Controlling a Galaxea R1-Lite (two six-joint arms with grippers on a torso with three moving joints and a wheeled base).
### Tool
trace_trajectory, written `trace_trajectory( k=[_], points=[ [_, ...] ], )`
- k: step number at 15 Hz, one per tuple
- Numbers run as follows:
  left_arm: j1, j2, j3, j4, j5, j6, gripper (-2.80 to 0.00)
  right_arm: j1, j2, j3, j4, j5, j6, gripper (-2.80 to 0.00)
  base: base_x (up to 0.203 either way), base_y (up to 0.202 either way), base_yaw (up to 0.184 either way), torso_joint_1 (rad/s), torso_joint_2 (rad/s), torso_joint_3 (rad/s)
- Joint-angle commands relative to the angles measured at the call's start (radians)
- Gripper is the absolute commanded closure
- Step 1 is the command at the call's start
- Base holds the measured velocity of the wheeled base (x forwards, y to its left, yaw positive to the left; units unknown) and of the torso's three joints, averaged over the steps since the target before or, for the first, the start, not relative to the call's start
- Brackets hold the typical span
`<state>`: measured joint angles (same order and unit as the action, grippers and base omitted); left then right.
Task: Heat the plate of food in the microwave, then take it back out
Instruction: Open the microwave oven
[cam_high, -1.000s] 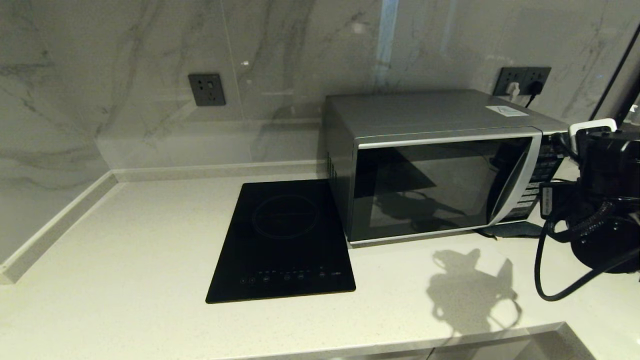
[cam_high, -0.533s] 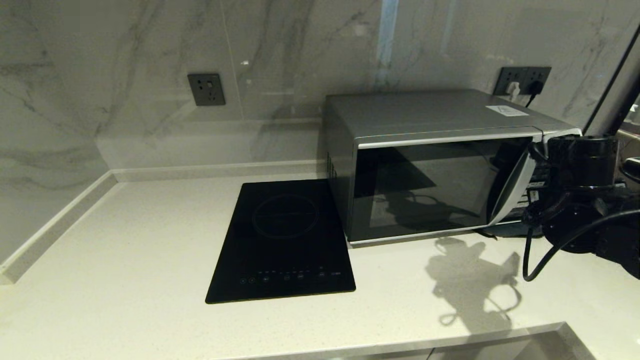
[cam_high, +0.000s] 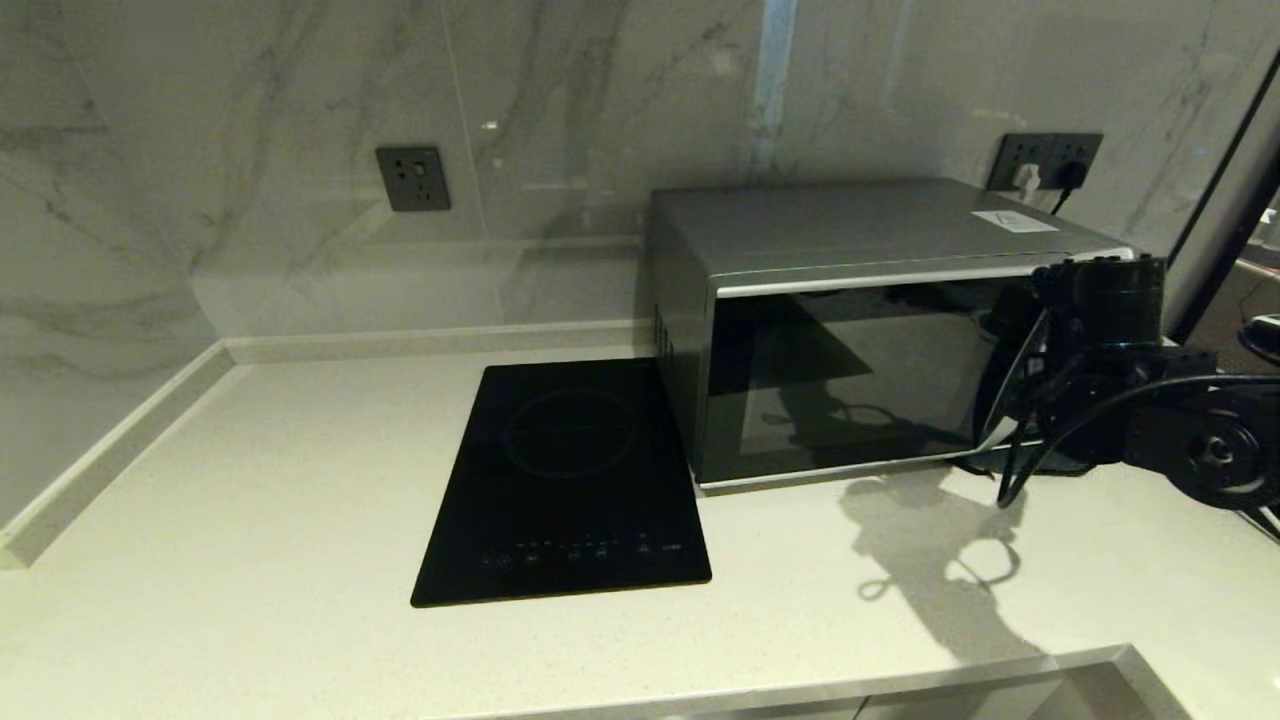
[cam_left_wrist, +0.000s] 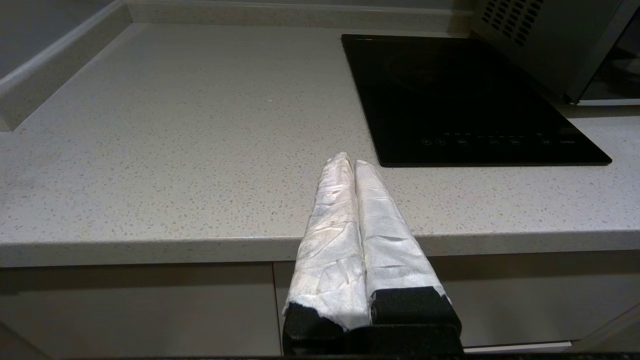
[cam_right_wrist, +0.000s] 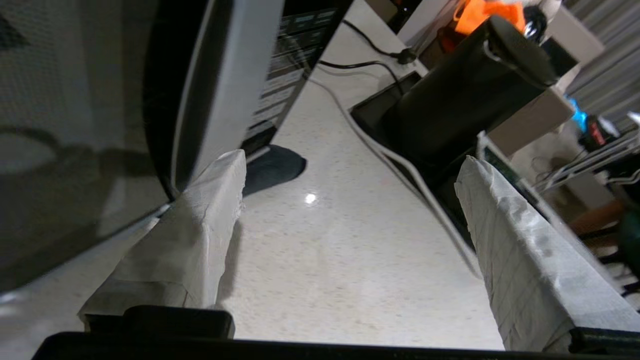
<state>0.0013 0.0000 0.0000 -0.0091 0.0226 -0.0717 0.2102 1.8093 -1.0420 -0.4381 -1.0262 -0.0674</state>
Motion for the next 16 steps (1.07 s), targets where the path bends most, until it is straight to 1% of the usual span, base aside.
trace_trajectory(
  k=[1, 2, 4, 10, 16],
  points=[
    [0.000, 0.002, 0.000, 0.000, 0.000, 0.000, 0.00, 0.000, 0.087, -0.041, -0.004, -0.014, 0.056, -2.80, 0.000, 0.000, 0.000, 0.000, 0.00, 0.000],
    [0.000, 0.002, 0.000, 0.000, 0.000, 0.000, 0.00, 0.001, 0.115, -0.061, -0.004, -0.021, 0.090, -2.80, 0.000, 0.000, 0.000, 0.000, 0.00, 0.000],
    [0.000, 0.002, 0.000, 0.000, 0.000, 0.000, 0.00, 0.001, 0.150, -0.103, -0.004, -0.025, 0.127, -2.80, 0.000, 0.000, 0.000, 0.000, 0.00, 0.000],
    [0.000, 0.002, 0.000, 0.000, 0.000, 0.000, 0.00, -0.011, 0.191, -0.168, -0.005, -0.025, 0.132, -2.80, 0.000, 0.000, 0.000, 0.000, 0.00, 0.000],
    [0.000, 0.002, 0.000, 0.000, 0.000, 0.000, 0.00, -0.058, 0.245, -0.210, -0.008, -0.022, 0.132, -2.80, 0.000, 0.000, 0.000, 0.000, 0.00, 0.000]
  ],
)
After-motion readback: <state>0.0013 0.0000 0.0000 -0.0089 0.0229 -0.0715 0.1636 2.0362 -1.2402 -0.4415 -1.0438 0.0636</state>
